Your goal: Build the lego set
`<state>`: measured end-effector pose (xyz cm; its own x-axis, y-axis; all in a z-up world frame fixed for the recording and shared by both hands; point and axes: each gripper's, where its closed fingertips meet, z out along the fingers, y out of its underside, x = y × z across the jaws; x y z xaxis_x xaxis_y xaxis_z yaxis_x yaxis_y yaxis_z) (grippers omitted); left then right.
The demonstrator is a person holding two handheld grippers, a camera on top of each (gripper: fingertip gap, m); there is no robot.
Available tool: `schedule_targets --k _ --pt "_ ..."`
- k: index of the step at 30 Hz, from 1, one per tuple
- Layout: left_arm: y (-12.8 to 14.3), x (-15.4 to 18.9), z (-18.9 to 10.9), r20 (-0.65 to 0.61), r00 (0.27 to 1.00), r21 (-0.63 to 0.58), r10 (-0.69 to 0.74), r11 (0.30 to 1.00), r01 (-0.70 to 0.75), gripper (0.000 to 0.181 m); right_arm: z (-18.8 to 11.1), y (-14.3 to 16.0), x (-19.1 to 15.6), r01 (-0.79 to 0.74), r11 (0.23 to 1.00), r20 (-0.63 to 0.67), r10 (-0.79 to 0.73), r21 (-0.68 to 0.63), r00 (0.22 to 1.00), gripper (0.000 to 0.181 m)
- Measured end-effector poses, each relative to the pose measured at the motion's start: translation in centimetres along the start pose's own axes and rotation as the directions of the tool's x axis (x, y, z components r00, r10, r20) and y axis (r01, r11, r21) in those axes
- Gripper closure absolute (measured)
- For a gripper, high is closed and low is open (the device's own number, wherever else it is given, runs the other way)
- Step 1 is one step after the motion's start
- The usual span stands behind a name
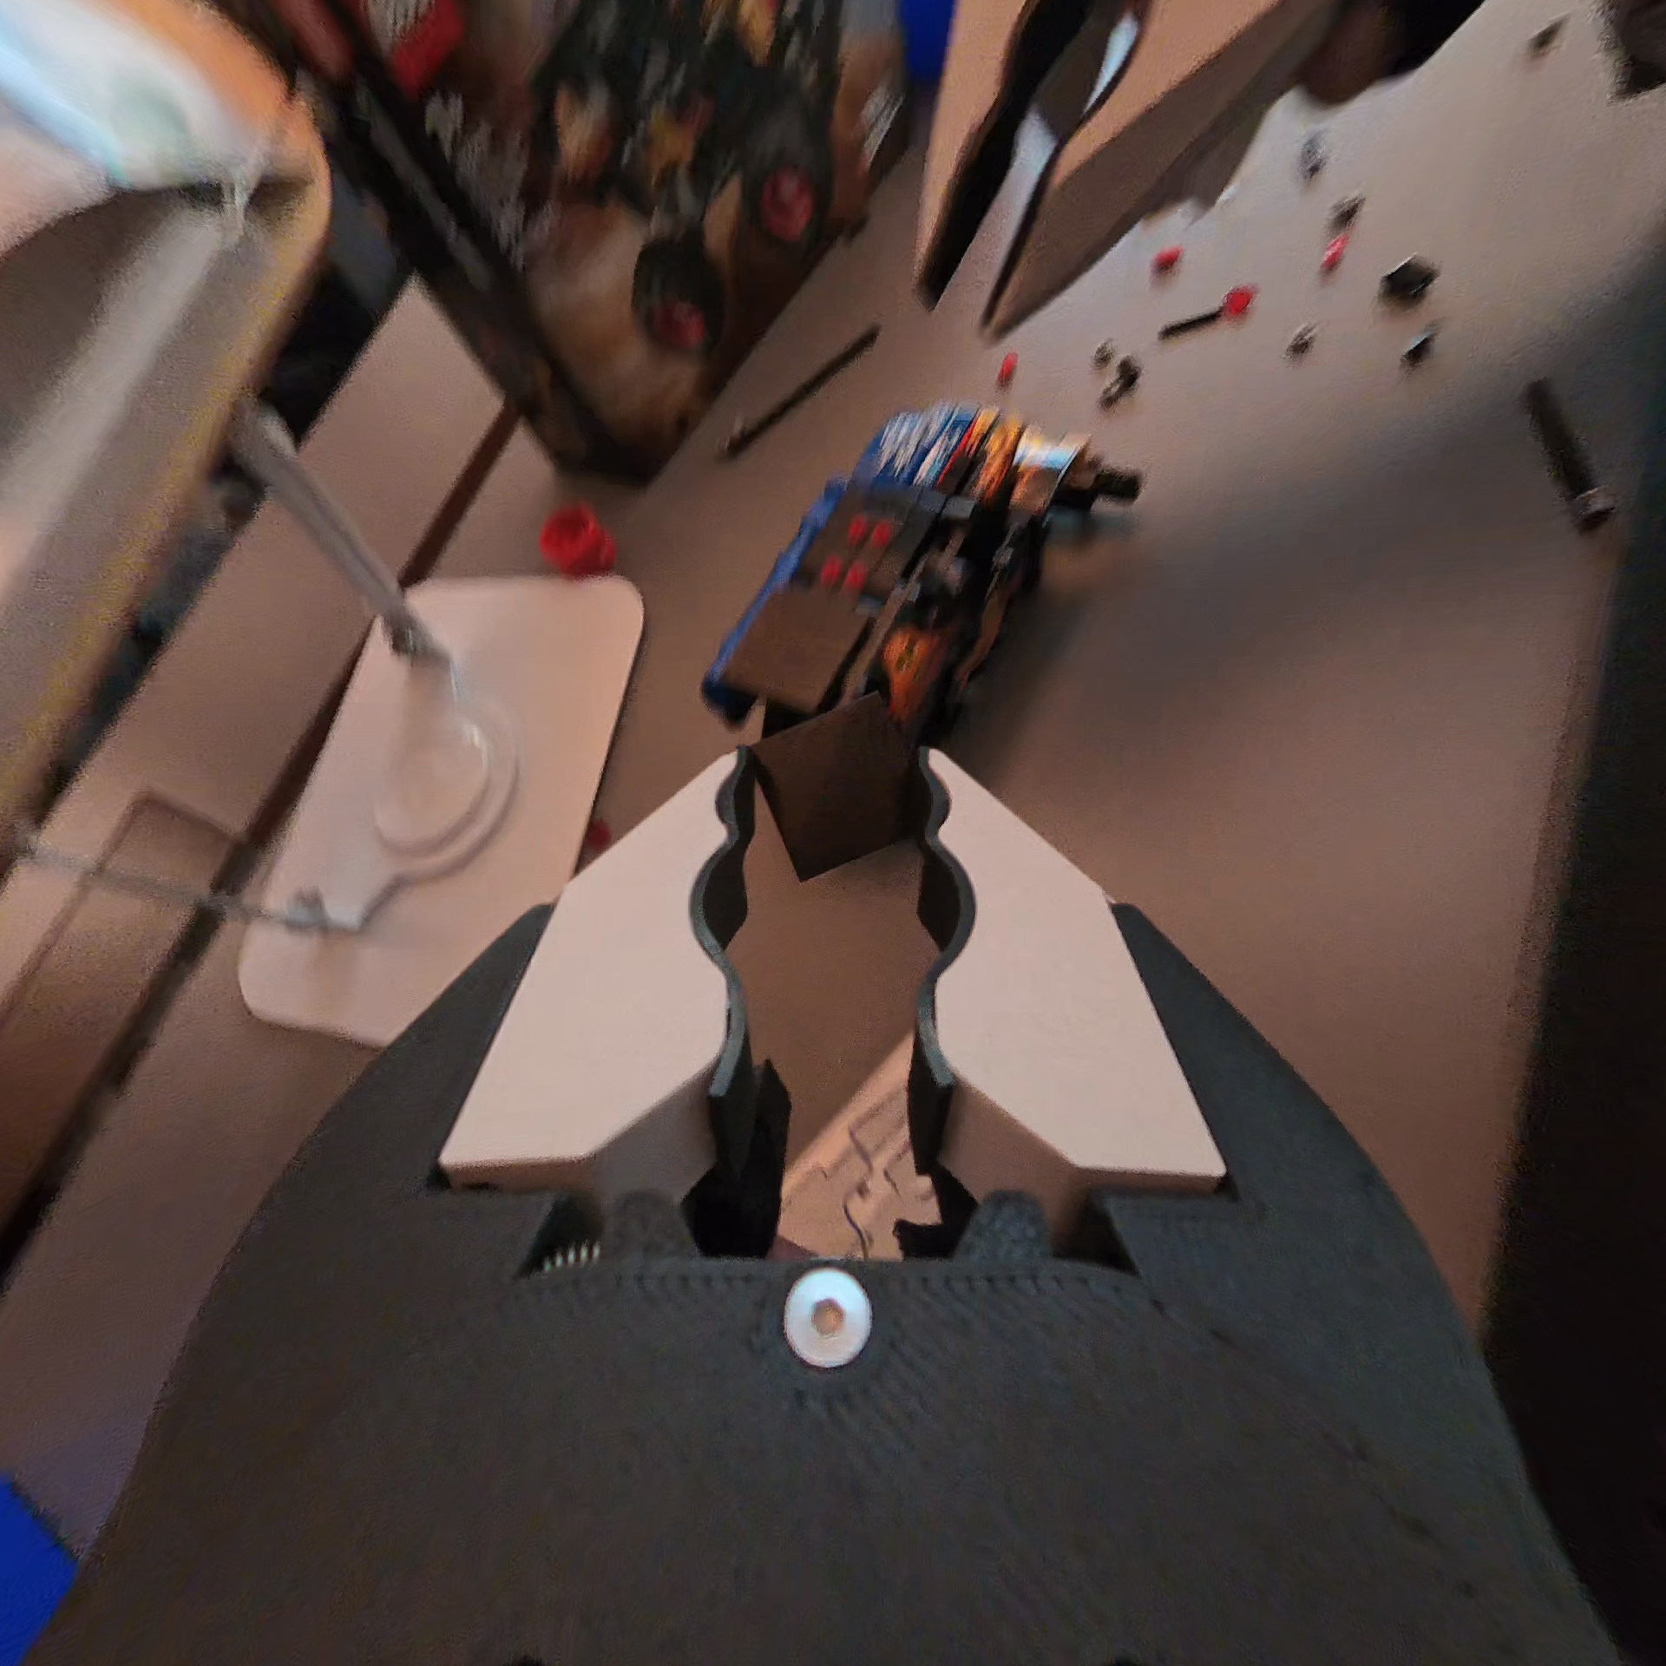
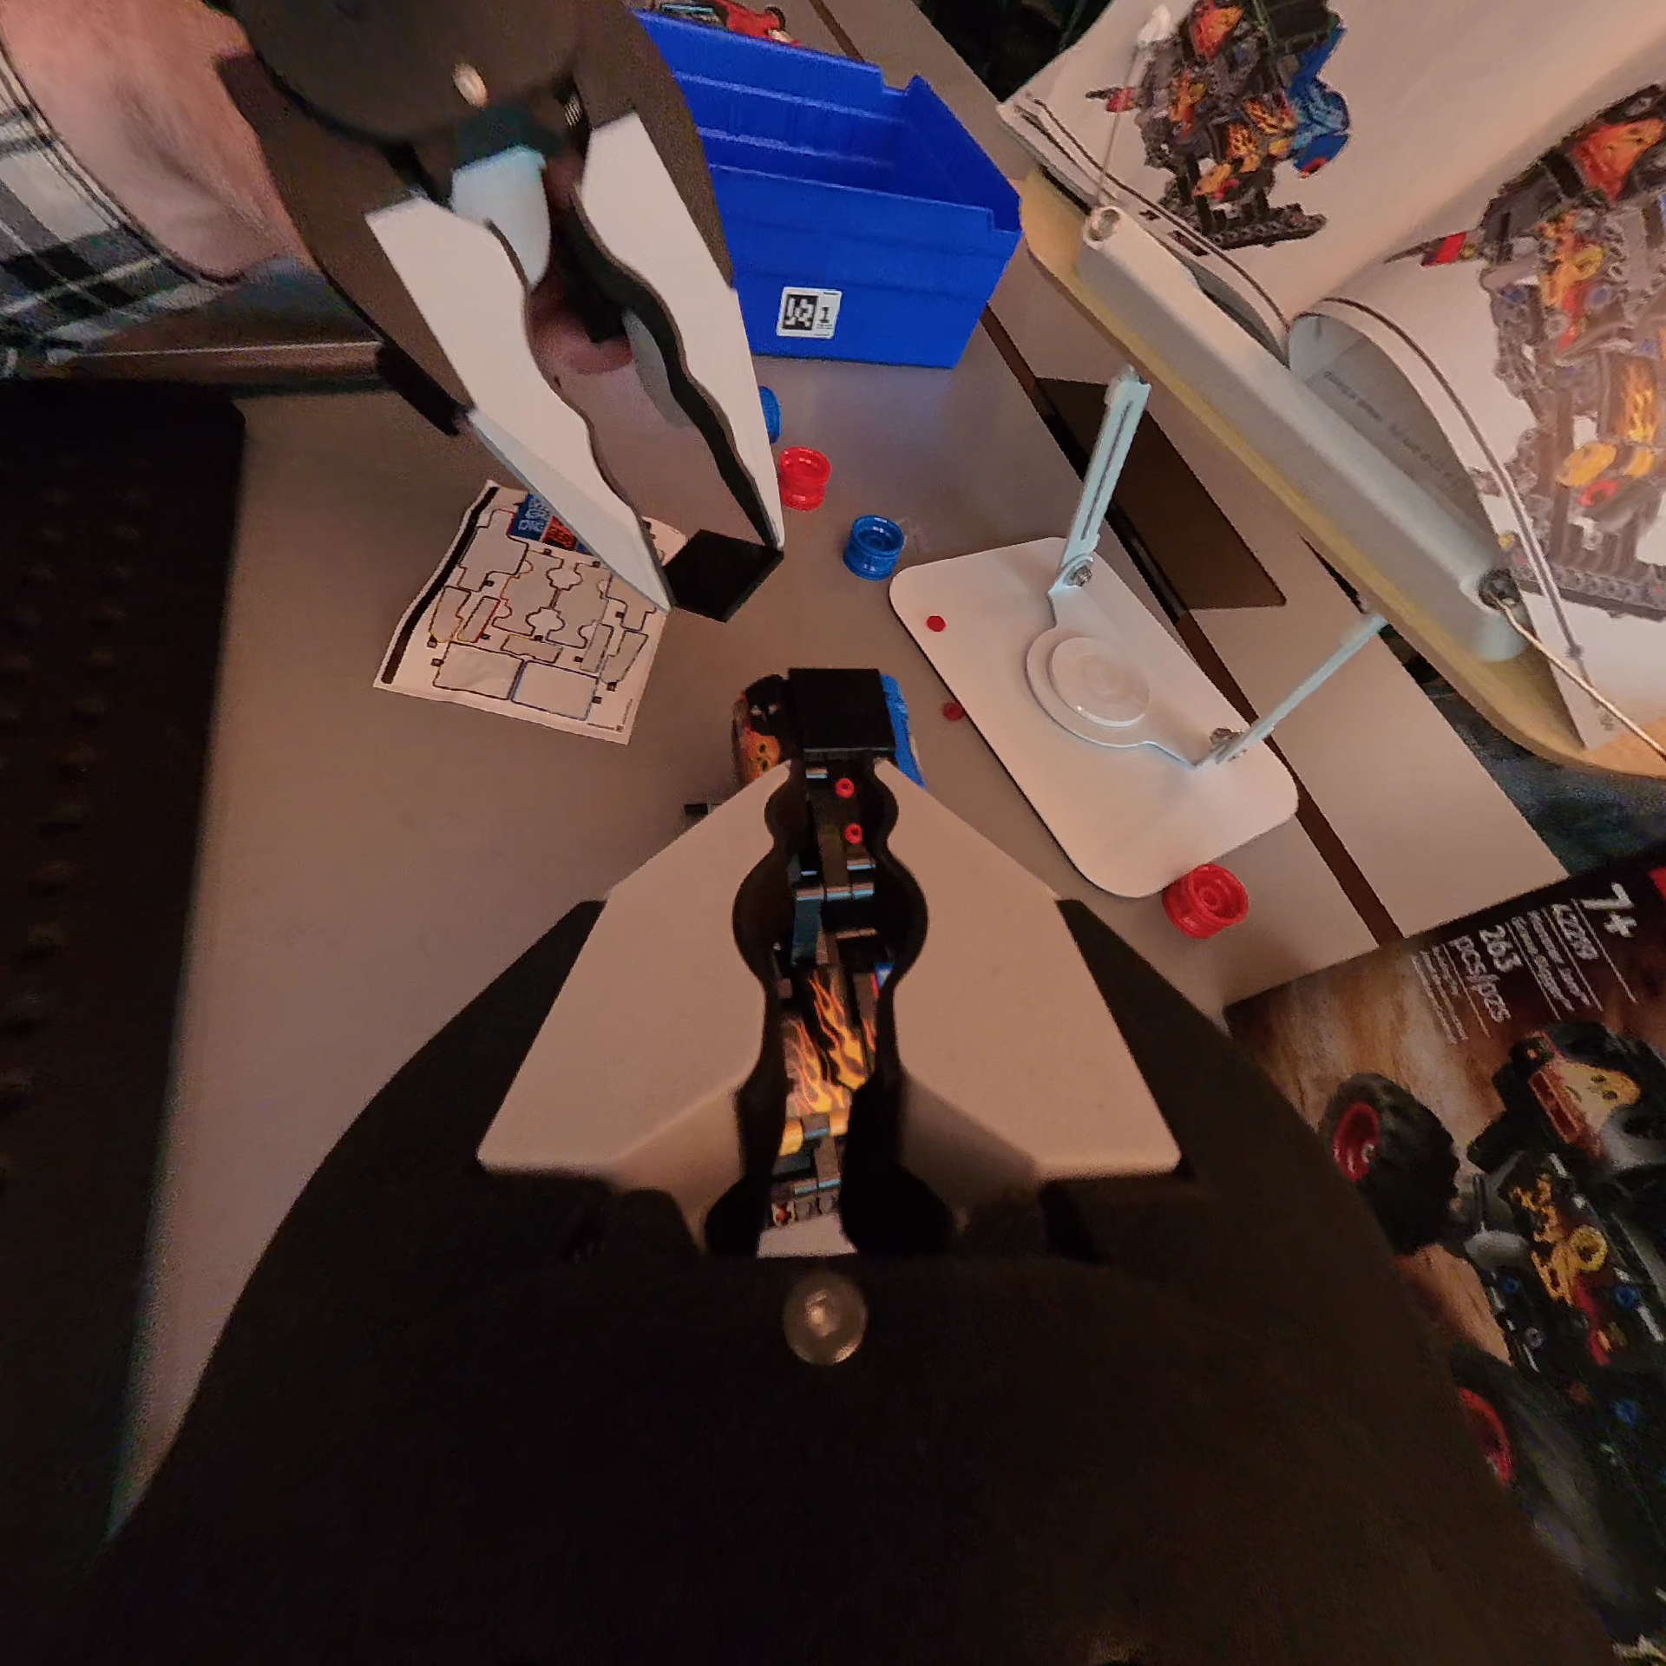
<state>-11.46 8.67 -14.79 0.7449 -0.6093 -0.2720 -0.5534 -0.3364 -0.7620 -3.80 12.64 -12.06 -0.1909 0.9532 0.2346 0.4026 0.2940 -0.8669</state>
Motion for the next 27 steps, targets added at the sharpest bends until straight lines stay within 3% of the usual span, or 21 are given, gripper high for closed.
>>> schedule_targets --k 3,5,12,20,25,27 --pt "-3.8 1.0 1.2 -0.084 0.989 0.034 0.124 0.992 -0.121 0.147 -0.9 0.7 1.1 -0.032 0.999 -0.017 0.032 0.007 0.999 0.173" --pt "-4.8 1.4 3.0 -0.139 0.969 0.006 0.205 0.978 -0.206 0.148 -1.5 1.2 2.0 -0.058 0.998 -0.03 0.059 0.013 0.998 0.174" --pt "-4.1 1.6 7.4 -0.347 0.893 -0.095 0.285 0.937 -0.336 0.148 -1.8 2.5 2.6 -0.11 0.993 0.007 0.11 0.037 0.994 0.179" --pt "-2.9 1.8 7.6 -0.52 0.803 -0.092 0.29 0.916 -0.39 0.148 2.8 3.6 1.1 -0.079 0.996 0.068 0.081 -0.034 0.994 0.181" --pt "-2.6 1.4 7.4 -0.559 0.774 -0.065 0.297 0.915 -0.398 0.147 4.2 3.8 0.2 -0.05 0.996 0.079 0.055 -0.07 0.995 0.181" --pt "-2.4 0.9 7.3 -0.538 0.789 -0.072 0.297 0.916 -0.394 0.138 4.3 3.8 0.2 -0.053 0.995 0.067 0.059 -0.084 0.996 0.181"
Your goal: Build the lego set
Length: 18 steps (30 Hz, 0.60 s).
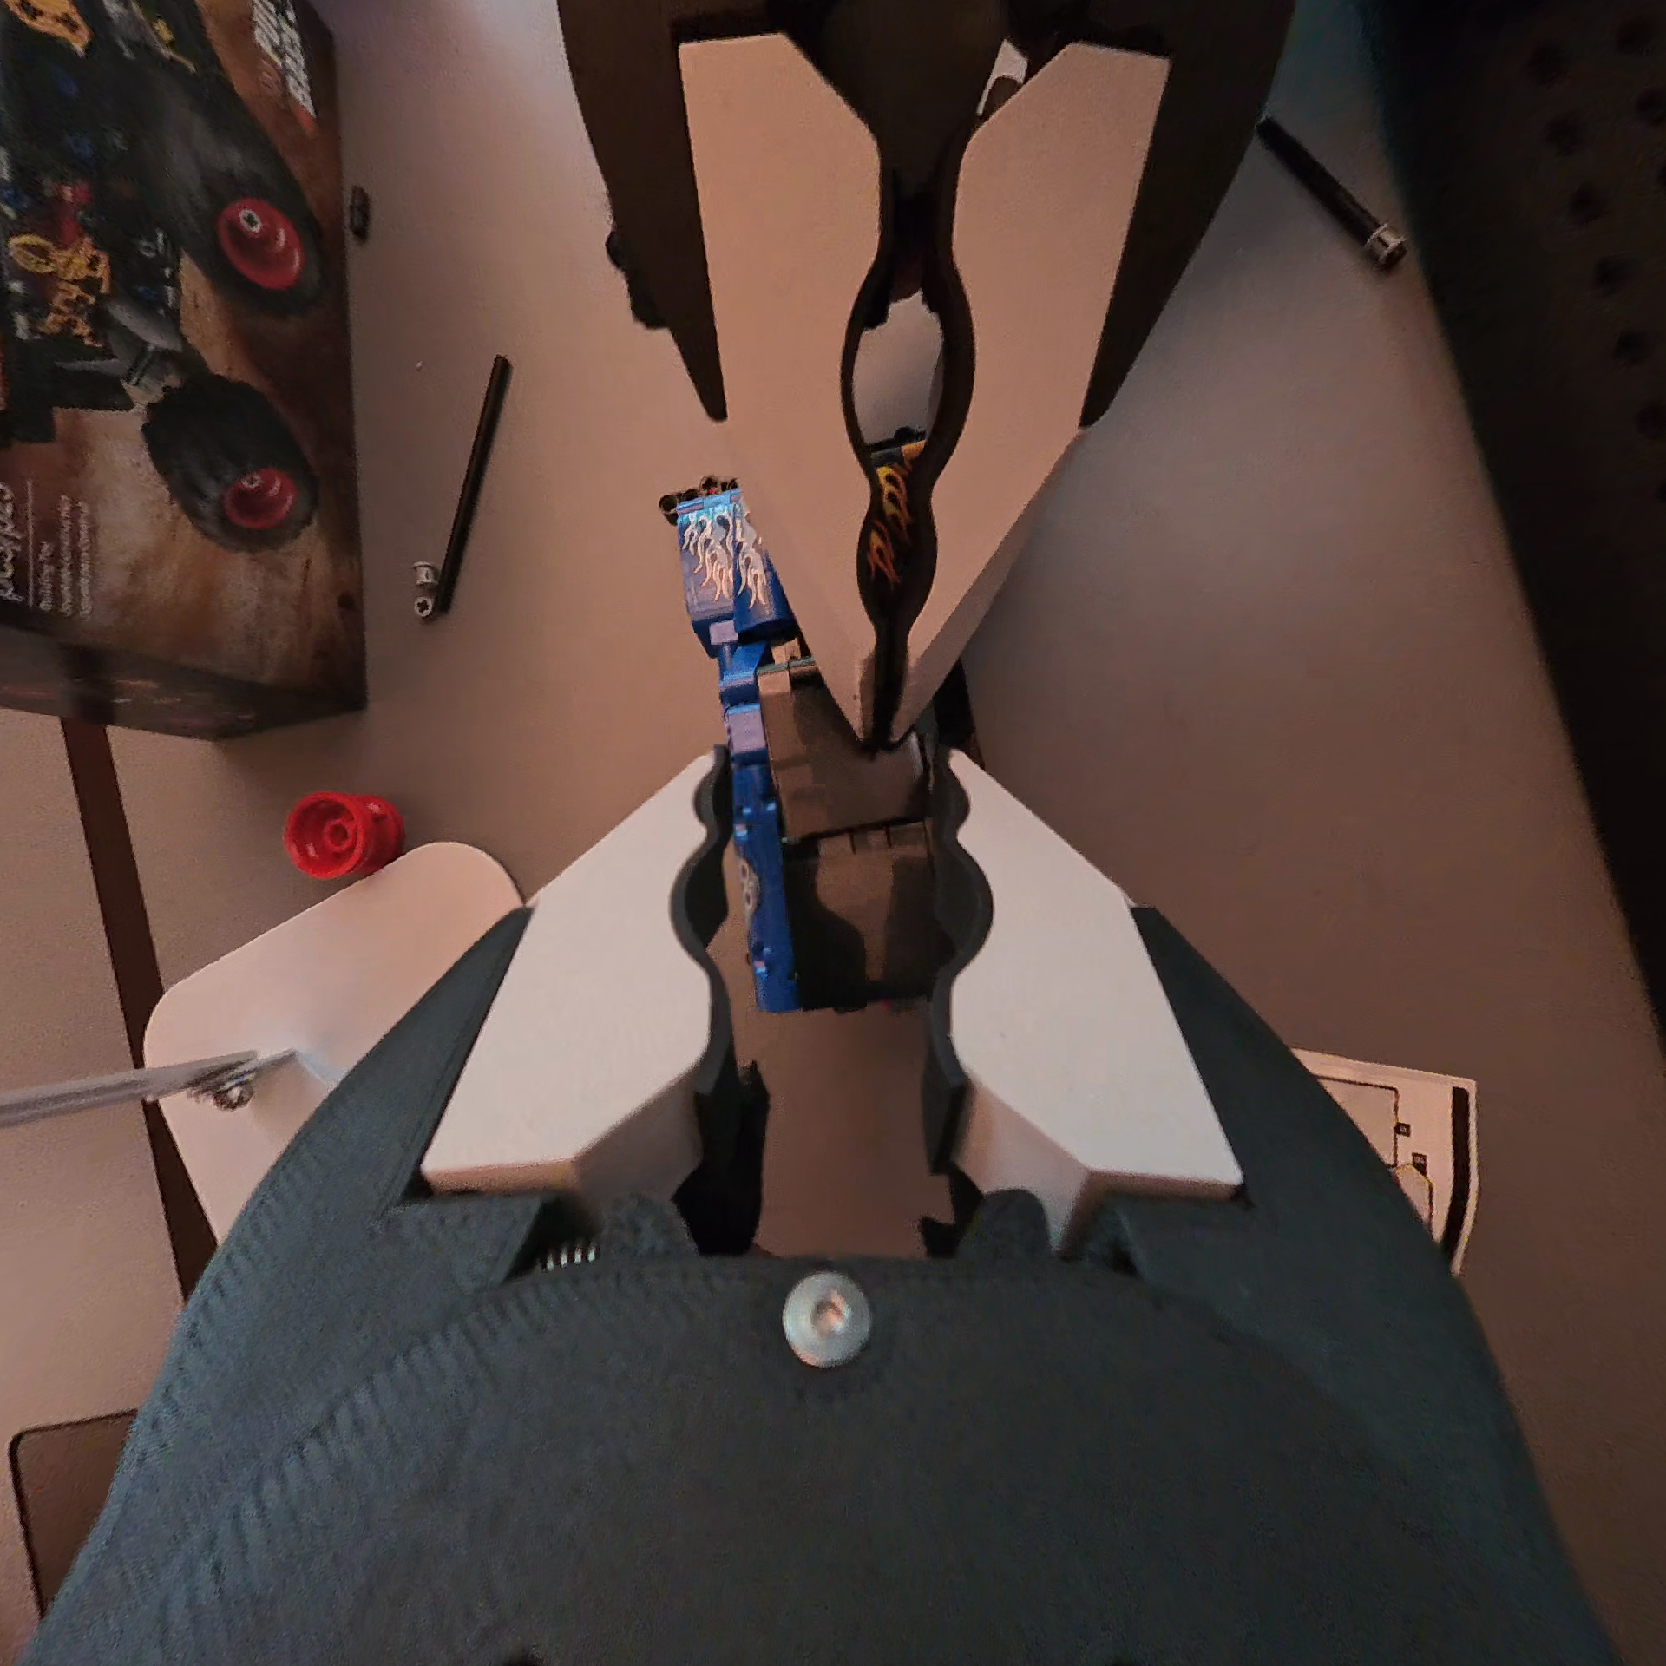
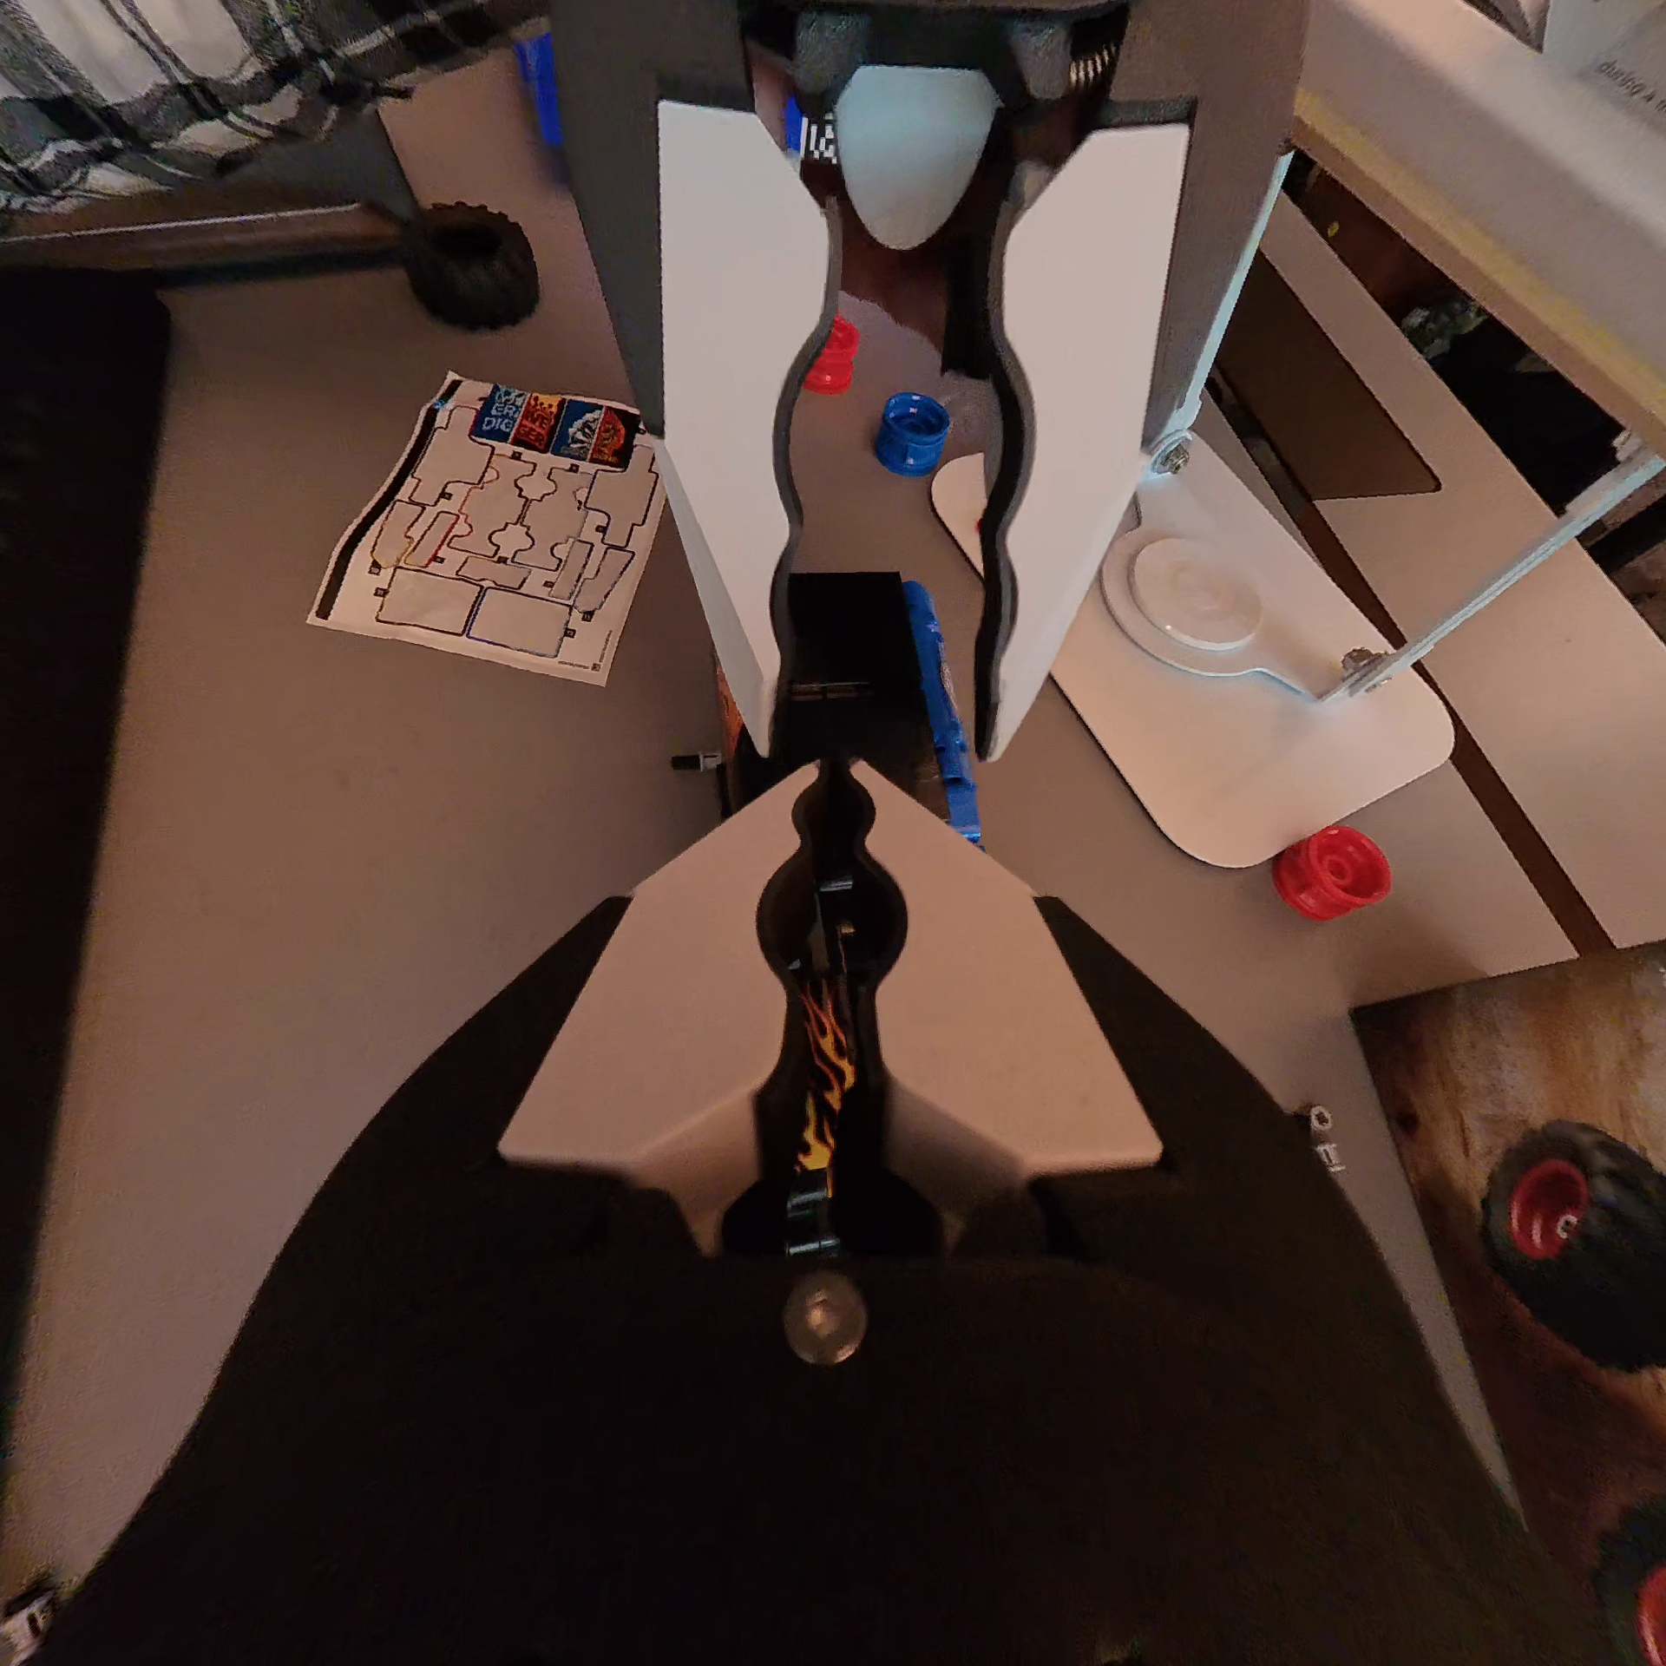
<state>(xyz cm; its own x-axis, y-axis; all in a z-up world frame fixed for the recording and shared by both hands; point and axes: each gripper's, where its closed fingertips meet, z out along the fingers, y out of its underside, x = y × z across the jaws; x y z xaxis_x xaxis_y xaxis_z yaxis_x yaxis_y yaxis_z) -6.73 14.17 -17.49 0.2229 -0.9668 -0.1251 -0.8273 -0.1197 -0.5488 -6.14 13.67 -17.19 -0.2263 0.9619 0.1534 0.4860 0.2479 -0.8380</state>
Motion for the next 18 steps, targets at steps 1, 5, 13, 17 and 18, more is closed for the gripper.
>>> schedule_targets --k 1,5,13,17,18 --pt "0.2 0.0 -0.3 0.014 1.0 0.005 -0.001 1.0 0.001 0.137 0.0 0.0 0.0 -0.006 1.0 -0.005 0.006 0.0 1.0 0.181" --pt "0.7 0.6 -1.4 0.088 0.996 0.046 -0.01 0.999 0.006 0.141 0.1 0.0 0.1 -0.042 0.999 -0.003 0.042 -0.005 0.999 0.181" --pt "1.3 0.5 -0.8 0.2 0.978 0.099 -0.054 0.994 0.034 0.131 0.3 -0.2 0.4 -0.047 0.998 0.017 0.048 -0.031 0.999 0.181" --pt "1.4 0.5 -0.7 0.182 0.979 0.117 -0.088 0.991 0.067 0.133 0.7 -0.5 0.3 -0.073 0.997 0.045 0.074 -0.02 0.996 0.181" --pt "1.4 0.6 -0.7 0.178 0.98 0.121 -0.091 0.99 0.07 0.136 0.7 -0.5 0.3 -0.071 0.997 0.047 0.072 -0.022 0.996 0.181"
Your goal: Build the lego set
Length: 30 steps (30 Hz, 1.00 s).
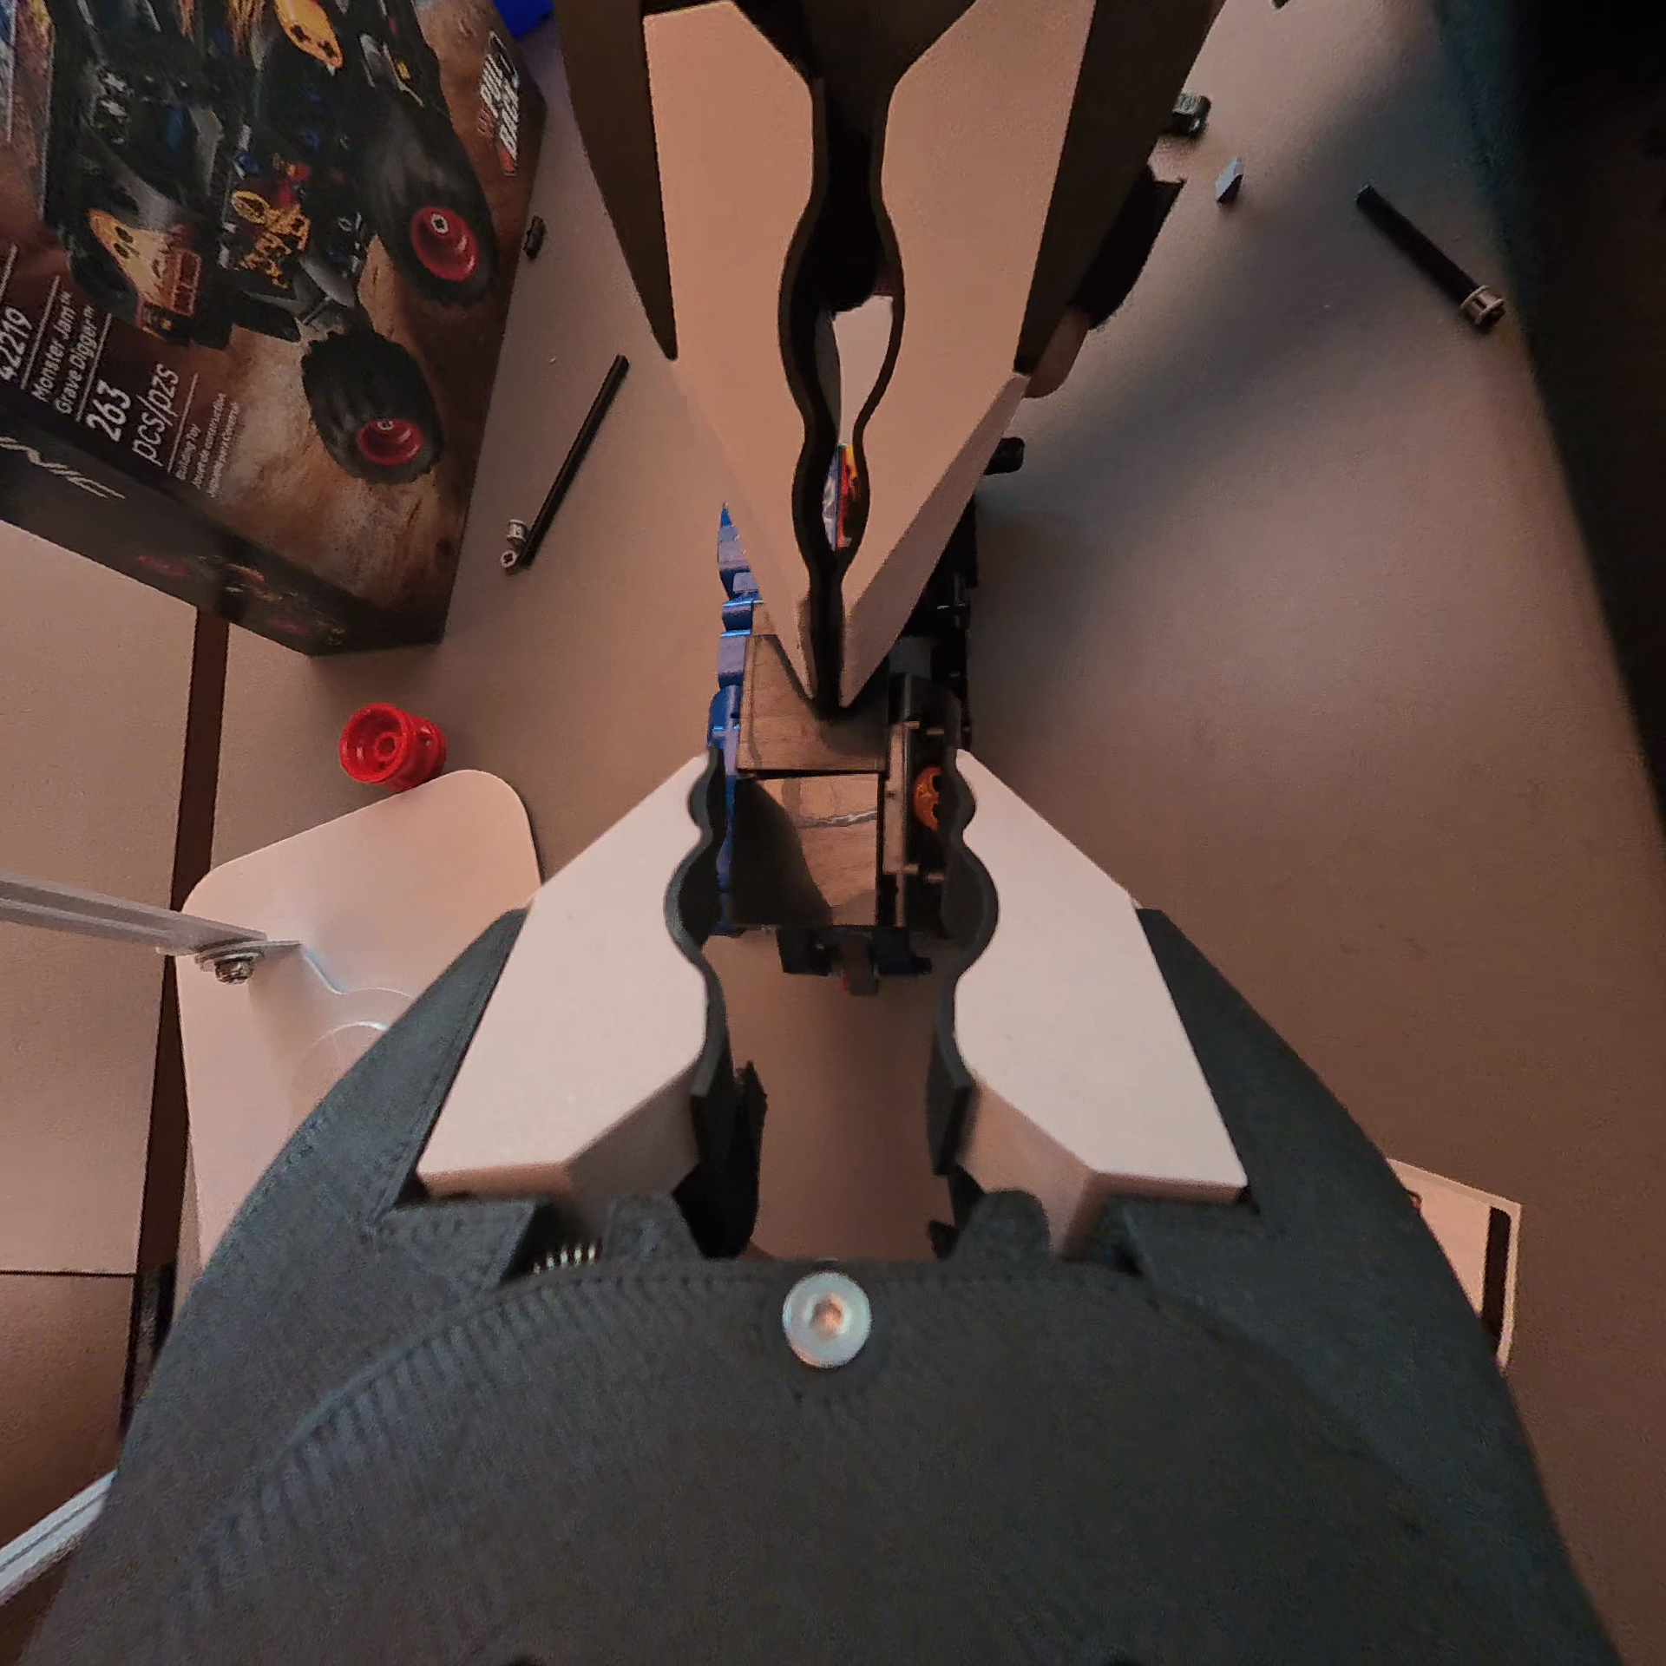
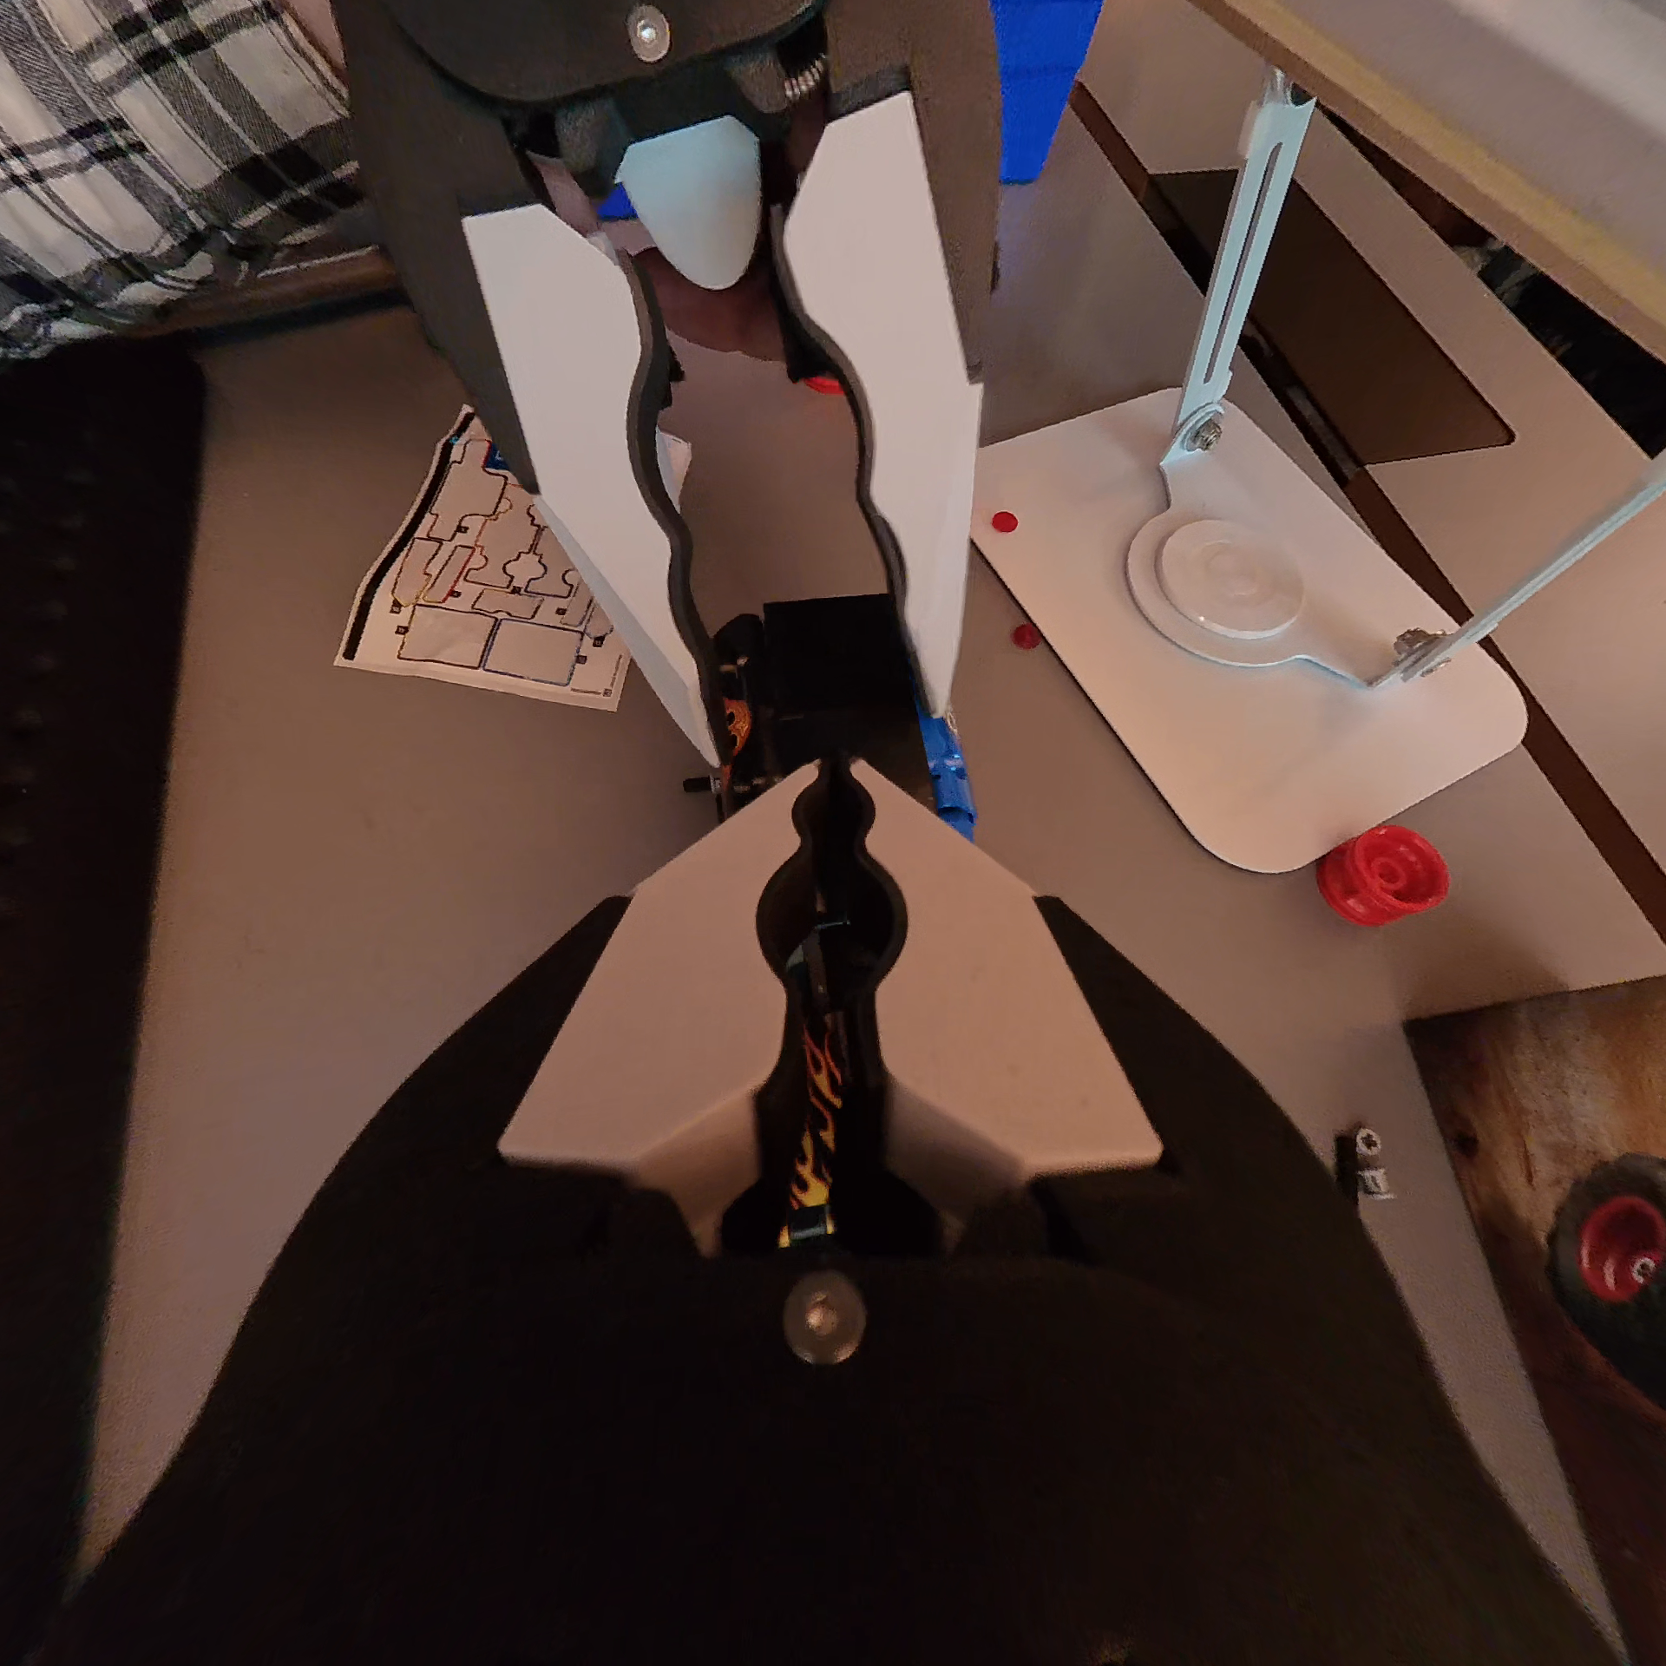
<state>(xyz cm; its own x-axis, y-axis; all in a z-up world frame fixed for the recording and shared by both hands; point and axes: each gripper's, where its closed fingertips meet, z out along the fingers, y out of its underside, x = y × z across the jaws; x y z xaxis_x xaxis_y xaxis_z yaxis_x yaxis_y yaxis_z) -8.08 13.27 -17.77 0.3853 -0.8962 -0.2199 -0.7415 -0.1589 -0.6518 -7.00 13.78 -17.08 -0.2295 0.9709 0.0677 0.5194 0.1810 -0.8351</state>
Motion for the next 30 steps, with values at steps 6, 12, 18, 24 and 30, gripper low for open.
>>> schedule_targets --k 6,12,18,24,30 --pt "0.0 0.2 -0.1 0.066 0.996 -0.002 0.056 0.998 -0.056 0.136 -0.1 0.1 0.0 -0.053 0.998 0.063 0.054 -0.016 0.997 0.181" --pt "-0.6 0.6 -0.4 0.074 0.994 0.017 0.075 0.997 -0.077 0.145 -0.2 0.3 0.1 -0.16 0.986 0.16 0.164 -0.034 0.973 0.181" --pt "-0.1 0.6 0.2 0.074 0.993 -0.025 0.093 0.995 -0.092 0.144 -0.1 0.3 0.4 -0.222 0.971 0.216 0.237 -0.094 0.947 0.181" --pt "-0.1 0.8 0.2 0.097 0.988 -0.042 0.122 0.992 -0.118 0.146 -0.1 0.5 0.4 -0.212 0.972 0.203 0.228 -0.097 0.952 0.181" --pt "-0.4 1.0 0.7 0.119 0.984 -0.045 0.136 0.99 -0.131 0.148 0.1 0.7 0.4 -0.207 0.974 0.192 0.221 -0.09 0.956 0.181"
